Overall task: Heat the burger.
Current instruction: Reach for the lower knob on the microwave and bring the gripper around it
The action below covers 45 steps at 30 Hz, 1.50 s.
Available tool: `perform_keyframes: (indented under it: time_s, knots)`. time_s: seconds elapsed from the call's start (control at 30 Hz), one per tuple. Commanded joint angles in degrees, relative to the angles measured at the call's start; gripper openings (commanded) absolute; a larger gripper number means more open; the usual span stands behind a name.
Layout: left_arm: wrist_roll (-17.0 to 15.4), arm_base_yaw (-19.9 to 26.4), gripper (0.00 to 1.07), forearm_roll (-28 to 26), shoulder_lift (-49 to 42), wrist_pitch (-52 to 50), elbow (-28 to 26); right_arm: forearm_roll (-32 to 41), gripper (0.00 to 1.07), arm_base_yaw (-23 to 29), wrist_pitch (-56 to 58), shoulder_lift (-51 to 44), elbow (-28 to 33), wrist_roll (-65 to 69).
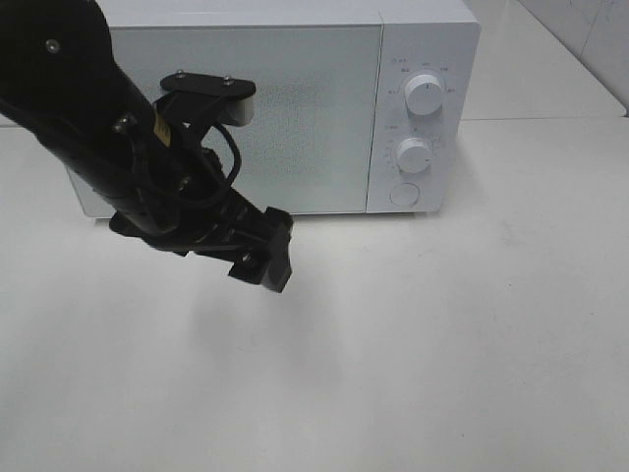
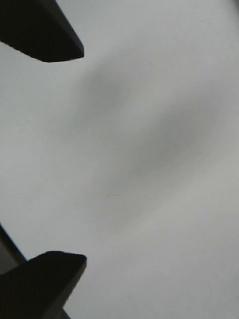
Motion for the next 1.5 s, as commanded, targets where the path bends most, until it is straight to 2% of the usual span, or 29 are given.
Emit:
perform_keyframes:
  time_s: [0.03, 0.17, 0.33, 0.43, 0.47, 0.5, 0.57, 0.6, 0.63, 0.67, 0.7, 0.73, 0.77, 0.83, 0.87, 0.9, 0.93, 0.97, 1.03, 1.1, 1.2, 1.27, 1.3, 1.37, 1.47, 1.5]
  knots:
    - [-0.46, -0.29, 1.01, -0.8, -1.32, 8.31, -0.06, 0.17, 0.76, -0.34, -0.34, -1.55, 0.34, -0.46]
    - [-0.46, -0.29, 1.01, -0.46, -2.86, 16.27, -0.06, 0.17, 0.76, -0.34, -0.34, -1.55, 0.34, -0.46]
    - [-1.95, 0.11, 1.0, -0.34, -5.27, 18.33, 0.06, 0.17, 0.76, -0.34, -0.34, -1.55, 0.34, -0.46]
    - [-2.86, 2.64, 1.0, -0.4, -7.1, 18.79, 0.06, 0.17, 0.76, -0.34, -0.34, -1.55, 0.34, -0.46]
    - [-2.64, 5.04, 1.0, -0.34, -8.48, 19.82, 0.06, 0.17, 0.76, -0.34, -0.34, -1.55, 0.34, -0.46]
    - [-2.64, 5.04, 1.0, -0.34, -8.48, 19.82, 0.06, 0.17, 0.76, -0.34, -0.34, -1.55, 0.34, -0.46]
    - [-1.15, 9.74, 1.0, -0.06, -10.31, 21.6, 0.29, 0.17, 0.76, -0.34, -0.34, -1.55, 0.34, -0.46]
    - [-1.15, 9.74, 1.0, -0.06, -10.31, 21.6, 0.29, 0.17, 0.76, -0.34, -0.34, -1.55, 0.34, -0.46]
    - [0.17, 13.18, 1.0, 0.11, -11.4, 23.15, 0.29, 0.17, 0.76, -0.34, -0.34, -1.55, 0.34, -0.46]
    - [0.17, 13.18, 1.0, 0.11, -11.4, 23.15, 0.29, 0.17, 0.76, -0.34, -0.34, -1.55, 0.34, -0.46]
    - [1.66, 17.13, 1.0, 0.11, -12.55, 24.52, 0.34, 0.17, 0.76, -0.34, -0.34, -1.55, 0.34, -0.46]
    - [2.23, 19.25, 1.0, 0.11, -13.29, 25.04, 0.34, 0.17, 0.76, -0.34, -0.34, -1.55, 0.34, -0.46]
    - [2.23, 19.25, 1.0, 0.11, -13.29, 25.04, 0.34, 0.17, 0.76, -0.34, -0.34, -1.55, 0.34, -0.46]
    - [3.32, 24.92, 1.0, 0.0, -15.87, 25.67, 1.09, 0.17, 0.76, -0.34, -0.34, -1.55, 0.34, -0.46]
    - [3.32, 24.92, 1.0, 0.0, -15.87, 25.67, 1.09, 0.17, 0.76, -0.34, -0.34, -1.55, 0.34, -0.46]
    - [4.07, 28.42, 1.0, 0.11, -17.76, 25.61, 2.23, 0.17, 0.76, -0.34, -0.34, -1.55, 0.34, -0.46]
    - [4.07, 28.42, 1.0, 0.11, -17.76, 25.61, 2.23, 0.17, 0.76, -0.34, -0.34, -1.55, 0.34, -0.46]
    - [4.76, 32.14, 1.0, 0.11, -19.65, 25.61, 3.95, 0.17, 0.76, -0.34, -0.34, -1.55, 0.34, -0.46]
    - [4.76, 33.86, 1.0, 0.0, -20.68, 25.55, 4.87, 0.17, 0.76, -0.34, -0.34, -1.55, 0.34, -0.46]
    - [4.47, 38.45, 1.0, -1.09, -25.1, 24.92, 8.31, 0.17, 0.76, -0.34, -0.34, -1.55, 0.34, -0.46]
    - [4.47, 39.19, 1.0, -1.2, -26.36, 24.81, 9.22, 0.17, 0.76, -0.34, -0.34, -1.55, 0.34, -0.46]
    - [4.47, 40.39, 1.0, -0.57, -30.19, 24.35, 12.49, 0.17, 0.76, -0.34, -0.34, -1.55, 0.34, -0.46]
    - [4.47, 40.39, 1.0, -0.57, -30.19, 24.35, 12.49, 0.17, 0.76, -0.34, -0.34, -1.55, 0.34, -0.46]
    - [4.47, 40.45, 1.0, 0.4, -35.75, 24.29, 16.73, 0.17, 0.76, -0.34, -0.34, -1.55, 0.34, -0.46]
    - [4.47, 40.45, 1.0, 0.52, -37.3, 24.29, 17.93, 0.17, 0.76, -0.34, -0.34, -1.55, 0.34, -0.46]
    - [4.47, 40.45, 1.0, 0.57, -40.11, 24.12, 20.23, 0.17, 0.76, -0.34, -0.34, -1.55, 0.34, -0.46]
